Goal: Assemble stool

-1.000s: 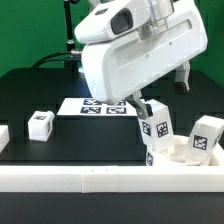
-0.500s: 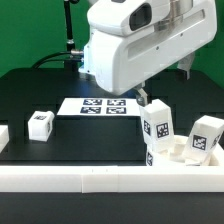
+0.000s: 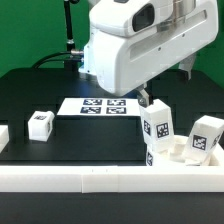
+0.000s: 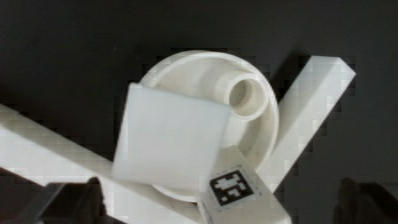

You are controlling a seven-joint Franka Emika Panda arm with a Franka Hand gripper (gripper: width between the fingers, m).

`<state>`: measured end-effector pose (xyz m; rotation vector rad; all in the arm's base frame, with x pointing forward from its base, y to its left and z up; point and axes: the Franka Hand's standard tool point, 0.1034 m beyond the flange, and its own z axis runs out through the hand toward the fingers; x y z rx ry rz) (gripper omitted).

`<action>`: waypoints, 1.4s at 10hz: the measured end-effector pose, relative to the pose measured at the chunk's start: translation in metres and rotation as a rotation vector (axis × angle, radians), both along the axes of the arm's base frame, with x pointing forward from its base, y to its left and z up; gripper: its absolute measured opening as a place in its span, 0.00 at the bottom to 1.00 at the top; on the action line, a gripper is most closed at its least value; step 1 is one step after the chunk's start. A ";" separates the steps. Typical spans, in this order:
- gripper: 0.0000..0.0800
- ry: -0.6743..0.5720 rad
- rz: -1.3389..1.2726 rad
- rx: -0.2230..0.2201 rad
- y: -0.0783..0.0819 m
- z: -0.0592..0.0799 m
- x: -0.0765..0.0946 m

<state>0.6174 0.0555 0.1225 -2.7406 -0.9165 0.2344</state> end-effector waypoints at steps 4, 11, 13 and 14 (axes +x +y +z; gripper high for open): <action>0.81 -0.125 -0.283 -0.063 -0.036 0.008 0.018; 0.81 -0.105 -0.263 -0.042 -0.008 -0.009 0.011; 0.81 -0.120 -0.249 -0.033 0.002 -0.014 0.012; 0.81 -0.134 -0.243 -0.028 0.003 -0.019 0.011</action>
Offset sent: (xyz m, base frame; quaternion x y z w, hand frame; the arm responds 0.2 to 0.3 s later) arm -0.0135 -0.0351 0.0071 -0.0913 0.0391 0.3422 0.9344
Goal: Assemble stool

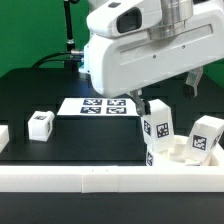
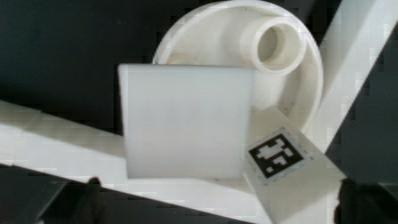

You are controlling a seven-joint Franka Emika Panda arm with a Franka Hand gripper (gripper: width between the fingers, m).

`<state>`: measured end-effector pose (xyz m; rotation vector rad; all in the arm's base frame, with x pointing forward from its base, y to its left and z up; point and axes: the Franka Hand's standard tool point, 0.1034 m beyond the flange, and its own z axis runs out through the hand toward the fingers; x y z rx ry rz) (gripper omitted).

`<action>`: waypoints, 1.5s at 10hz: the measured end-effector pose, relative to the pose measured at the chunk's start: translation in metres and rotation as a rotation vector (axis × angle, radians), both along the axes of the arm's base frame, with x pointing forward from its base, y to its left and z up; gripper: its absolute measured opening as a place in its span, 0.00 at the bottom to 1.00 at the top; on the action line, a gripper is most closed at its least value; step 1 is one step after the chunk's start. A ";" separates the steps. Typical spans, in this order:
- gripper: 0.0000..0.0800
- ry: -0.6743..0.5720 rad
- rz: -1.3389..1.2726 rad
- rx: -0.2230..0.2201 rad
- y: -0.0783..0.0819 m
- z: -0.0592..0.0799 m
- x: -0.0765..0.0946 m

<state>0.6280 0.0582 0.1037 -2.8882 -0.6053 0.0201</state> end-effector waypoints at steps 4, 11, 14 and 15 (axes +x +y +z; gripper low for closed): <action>0.47 -0.029 0.045 0.006 -0.010 -0.011 -0.004; 0.42 -0.096 0.008 0.010 -0.010 -0.012 -0.001; 0.42 -0.066 -0.405 0.011 -0.011 -0.009 -0.002; 0.42 -0.045 -0.557 0.005 -0.012 -0.009 -0.004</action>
Offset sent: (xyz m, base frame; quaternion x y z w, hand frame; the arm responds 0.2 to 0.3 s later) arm -0.0018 -0.0198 -0.0046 -0.0061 0.0129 -0.0260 0.9996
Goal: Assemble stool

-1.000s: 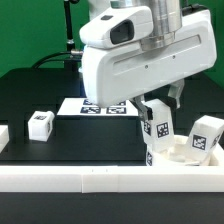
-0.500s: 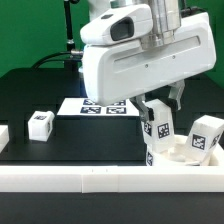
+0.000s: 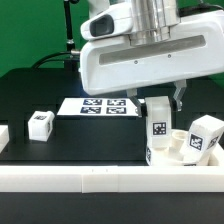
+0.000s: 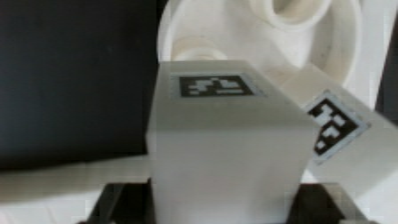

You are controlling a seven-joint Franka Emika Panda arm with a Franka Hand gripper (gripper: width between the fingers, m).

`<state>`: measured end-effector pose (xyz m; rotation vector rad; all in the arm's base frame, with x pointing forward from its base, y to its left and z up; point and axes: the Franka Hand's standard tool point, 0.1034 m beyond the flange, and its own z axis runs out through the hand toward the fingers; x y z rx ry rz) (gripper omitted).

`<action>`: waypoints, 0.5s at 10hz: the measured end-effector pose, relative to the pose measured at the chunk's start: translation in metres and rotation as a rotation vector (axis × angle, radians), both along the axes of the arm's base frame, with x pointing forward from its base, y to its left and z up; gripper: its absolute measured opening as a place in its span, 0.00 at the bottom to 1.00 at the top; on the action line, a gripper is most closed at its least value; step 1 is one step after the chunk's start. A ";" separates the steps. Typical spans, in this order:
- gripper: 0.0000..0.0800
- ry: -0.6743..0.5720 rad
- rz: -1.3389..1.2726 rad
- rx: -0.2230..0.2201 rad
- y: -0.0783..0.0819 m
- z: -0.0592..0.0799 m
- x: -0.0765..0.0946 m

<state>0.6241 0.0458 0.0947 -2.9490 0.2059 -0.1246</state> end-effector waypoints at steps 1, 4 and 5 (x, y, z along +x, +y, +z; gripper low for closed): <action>0.42 0.015 -0.121 0.007 -0.002 -0.002 0.000; 0.42 0.017 -0.463 0.042 -0.005 -0.004 -0.002; 0.42 0.009 -0.567 0.063 -0.006 -0.004 0.000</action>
Offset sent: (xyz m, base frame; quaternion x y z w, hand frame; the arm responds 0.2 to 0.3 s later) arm -0.0121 0.0015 -0.0100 -0.0107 0.0275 0.3135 0.9491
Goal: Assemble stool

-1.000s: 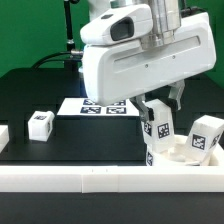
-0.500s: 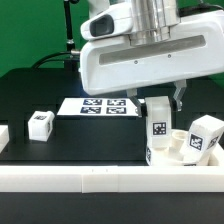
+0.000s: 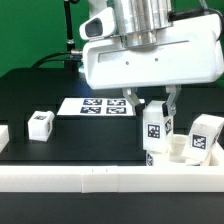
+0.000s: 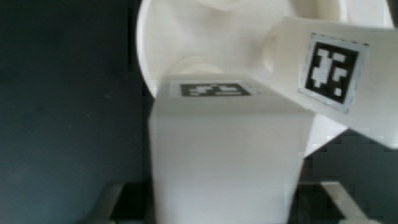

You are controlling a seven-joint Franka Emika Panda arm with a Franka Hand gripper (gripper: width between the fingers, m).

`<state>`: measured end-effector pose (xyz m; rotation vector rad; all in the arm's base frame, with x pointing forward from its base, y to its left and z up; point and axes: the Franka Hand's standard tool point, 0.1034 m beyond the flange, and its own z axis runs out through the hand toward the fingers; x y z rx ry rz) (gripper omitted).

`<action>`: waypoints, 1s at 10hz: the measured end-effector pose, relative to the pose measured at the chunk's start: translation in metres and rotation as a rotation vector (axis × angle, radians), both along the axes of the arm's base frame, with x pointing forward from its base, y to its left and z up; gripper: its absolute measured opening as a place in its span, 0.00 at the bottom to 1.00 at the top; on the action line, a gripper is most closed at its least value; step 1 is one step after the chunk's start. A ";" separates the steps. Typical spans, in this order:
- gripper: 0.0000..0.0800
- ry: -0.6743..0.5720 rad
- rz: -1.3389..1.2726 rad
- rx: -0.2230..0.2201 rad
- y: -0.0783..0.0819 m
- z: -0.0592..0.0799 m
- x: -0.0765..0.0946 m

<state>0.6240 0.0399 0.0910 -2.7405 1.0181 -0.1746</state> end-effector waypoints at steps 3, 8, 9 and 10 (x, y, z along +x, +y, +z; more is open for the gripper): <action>0.42 0.045 -0.303 0.056 0.001 0.000 -0.004; 0.42 0.164 -0.799 0.212 0.008 0.000 -0.005; 0.42 0.182 -0.869 0.238 0.013 0.000 -0.005; 0.42 0.214 -0.994 0.282 0.018 0.000 -0.006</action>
Offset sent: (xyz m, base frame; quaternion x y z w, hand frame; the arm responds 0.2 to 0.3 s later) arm 0.0056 0.0098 -0.0015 -0.0036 -0.0258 0.2480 0.9684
